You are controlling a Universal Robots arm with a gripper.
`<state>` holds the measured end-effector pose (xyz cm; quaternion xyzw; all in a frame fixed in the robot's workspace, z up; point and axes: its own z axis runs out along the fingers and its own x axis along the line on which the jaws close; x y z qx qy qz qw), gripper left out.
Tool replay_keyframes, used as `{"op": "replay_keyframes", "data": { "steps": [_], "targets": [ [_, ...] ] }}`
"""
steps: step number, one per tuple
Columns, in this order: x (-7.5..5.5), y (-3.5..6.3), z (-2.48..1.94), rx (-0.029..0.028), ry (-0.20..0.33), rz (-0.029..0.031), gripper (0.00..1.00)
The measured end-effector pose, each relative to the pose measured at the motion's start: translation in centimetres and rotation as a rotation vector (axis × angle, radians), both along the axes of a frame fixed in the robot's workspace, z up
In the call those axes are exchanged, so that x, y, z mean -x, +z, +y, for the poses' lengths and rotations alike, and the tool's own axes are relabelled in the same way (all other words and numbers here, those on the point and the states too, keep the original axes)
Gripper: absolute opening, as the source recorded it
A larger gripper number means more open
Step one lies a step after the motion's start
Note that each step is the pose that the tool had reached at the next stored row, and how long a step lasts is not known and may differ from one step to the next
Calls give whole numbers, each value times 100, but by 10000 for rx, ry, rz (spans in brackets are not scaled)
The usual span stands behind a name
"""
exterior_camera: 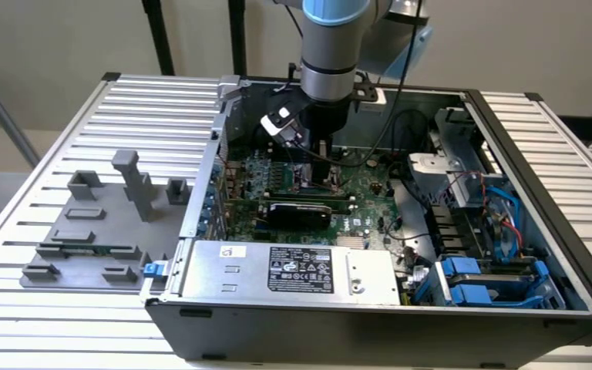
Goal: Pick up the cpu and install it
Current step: 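Place the cpu into insertion slot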
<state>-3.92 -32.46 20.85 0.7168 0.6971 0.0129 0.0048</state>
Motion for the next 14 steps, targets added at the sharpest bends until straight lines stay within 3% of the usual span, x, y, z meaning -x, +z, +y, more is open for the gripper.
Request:
{"op": "replay_keyframes", "data": {
  "steps": [14],
  "targets": [
    [8,-78,7,22,-266,2,55]
  ]
}}
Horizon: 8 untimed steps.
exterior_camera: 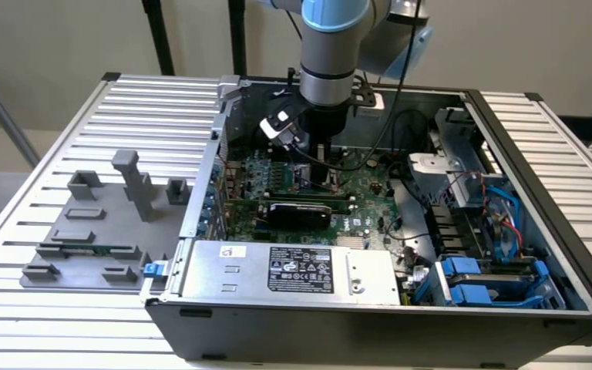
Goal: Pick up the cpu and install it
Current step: 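Place the cpu into insertion slot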
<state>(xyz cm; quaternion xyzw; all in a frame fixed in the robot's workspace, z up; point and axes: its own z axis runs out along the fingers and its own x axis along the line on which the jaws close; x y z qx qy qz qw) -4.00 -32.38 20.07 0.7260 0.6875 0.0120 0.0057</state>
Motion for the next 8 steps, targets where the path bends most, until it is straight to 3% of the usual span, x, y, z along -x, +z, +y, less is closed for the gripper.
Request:
{"op": "replay_keyframes", "data": {
  "steps": [8],
  "targets": [
    [0,-20,13,9,-17,-32,55]
  ]
}}
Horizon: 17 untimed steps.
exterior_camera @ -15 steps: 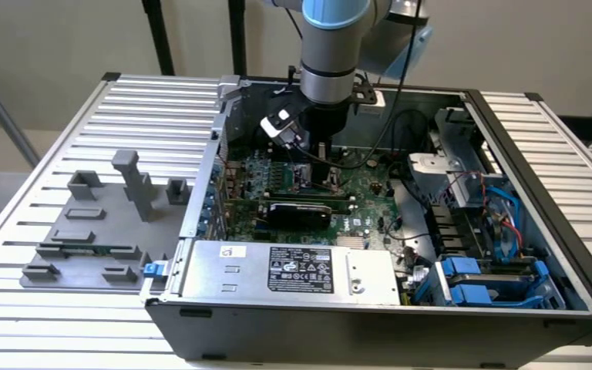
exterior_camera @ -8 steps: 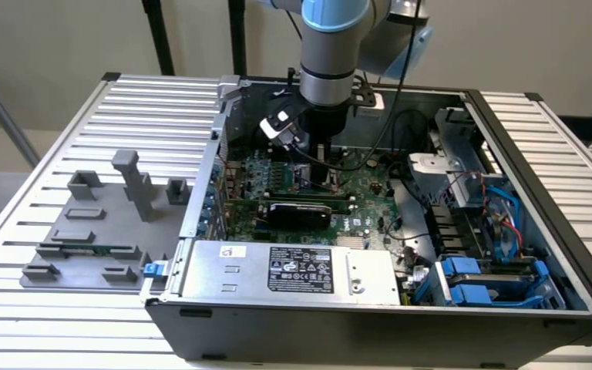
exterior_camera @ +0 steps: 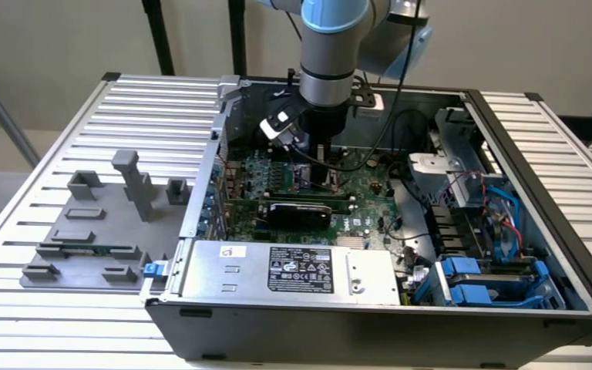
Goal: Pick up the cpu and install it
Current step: 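Place the cpu into insertion slot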
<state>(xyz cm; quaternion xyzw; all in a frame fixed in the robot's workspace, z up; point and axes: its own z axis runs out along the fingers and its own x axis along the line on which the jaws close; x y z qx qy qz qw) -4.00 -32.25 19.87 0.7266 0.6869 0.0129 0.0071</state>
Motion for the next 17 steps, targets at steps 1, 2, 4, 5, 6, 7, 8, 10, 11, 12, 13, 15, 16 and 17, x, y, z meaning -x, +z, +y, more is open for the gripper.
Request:
{"op": "replay_keyframes", "data": {
  "steps": [1,2,4,5,6,7,8,10,11,12,13,15,16,17],
  "targets": [
    [0,-4,5,7,0,-9,55],
    [0,-7,9,18,1,-15,55],
    [1,-13,14,39,1,-26,55],
    [1,-15,15,49,1,-31,55],
    [0,-19,16,56,2,-36,55],
    [0,-22,16,62,3,-41,55],
    [1,-24,16,64,3,-41,55],
    [2,-26,16,72,1,-38,55],
    [3,-27,16,73,2,-38,55],
    [3,-29,17,73,2,-39,55],
    [3,-30,17,72,2,-40,55],
    [5,-31,17,72,2,-41,55],
    [6,-31,16,73,1,-39,55],
    [8,-32,16,72,0,-40,55]
  ]
}}
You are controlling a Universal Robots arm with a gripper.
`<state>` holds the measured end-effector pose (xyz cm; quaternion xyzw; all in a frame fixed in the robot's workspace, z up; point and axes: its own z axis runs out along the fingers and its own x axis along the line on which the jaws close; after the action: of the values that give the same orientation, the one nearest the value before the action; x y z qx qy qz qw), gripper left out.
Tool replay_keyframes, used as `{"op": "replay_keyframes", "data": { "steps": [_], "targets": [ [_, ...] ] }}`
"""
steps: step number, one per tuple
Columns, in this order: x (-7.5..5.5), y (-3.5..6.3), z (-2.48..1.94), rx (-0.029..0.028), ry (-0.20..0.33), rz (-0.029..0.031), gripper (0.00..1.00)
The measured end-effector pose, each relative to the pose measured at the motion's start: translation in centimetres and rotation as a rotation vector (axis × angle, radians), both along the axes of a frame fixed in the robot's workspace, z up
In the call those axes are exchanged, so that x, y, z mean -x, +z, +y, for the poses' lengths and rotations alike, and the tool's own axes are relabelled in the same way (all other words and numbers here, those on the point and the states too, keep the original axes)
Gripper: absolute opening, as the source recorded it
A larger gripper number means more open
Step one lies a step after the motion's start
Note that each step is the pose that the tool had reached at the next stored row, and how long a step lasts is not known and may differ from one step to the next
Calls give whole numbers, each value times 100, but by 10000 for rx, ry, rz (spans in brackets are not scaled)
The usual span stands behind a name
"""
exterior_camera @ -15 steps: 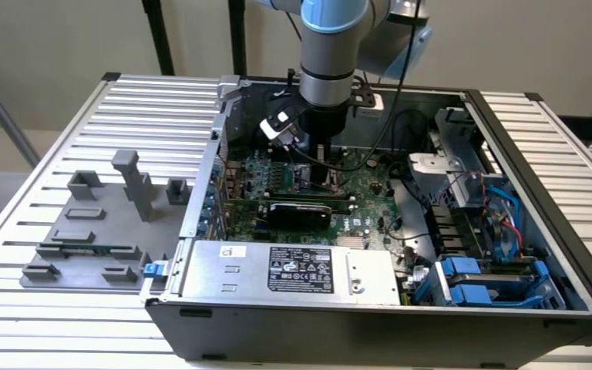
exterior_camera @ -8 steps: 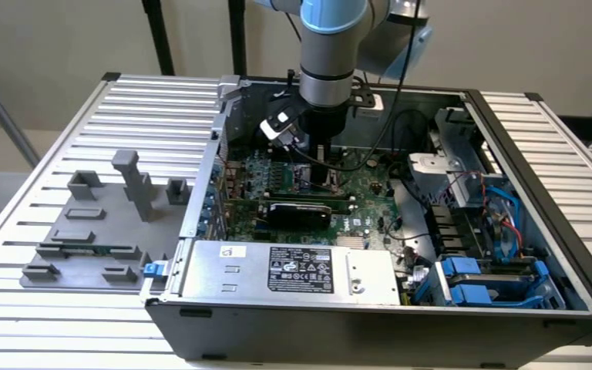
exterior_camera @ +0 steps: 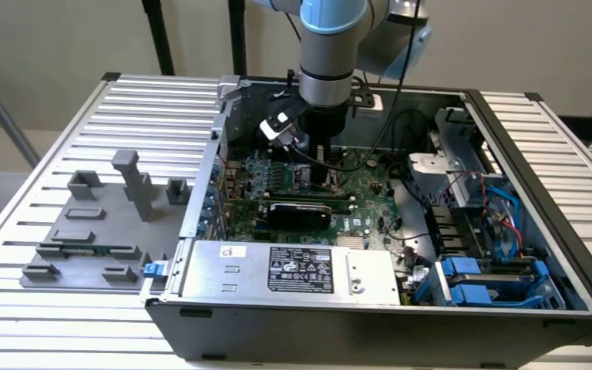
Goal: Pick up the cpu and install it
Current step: 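Place the cpu into insertion slot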
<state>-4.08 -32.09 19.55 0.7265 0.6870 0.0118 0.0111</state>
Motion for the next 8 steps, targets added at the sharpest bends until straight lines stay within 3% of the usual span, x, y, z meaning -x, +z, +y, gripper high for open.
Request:
{"op": "replay_keyframes", "data": {
  "steps": [8],
  "targets": [
    [6,-5,0,1,5,0,55]
  ]
}}
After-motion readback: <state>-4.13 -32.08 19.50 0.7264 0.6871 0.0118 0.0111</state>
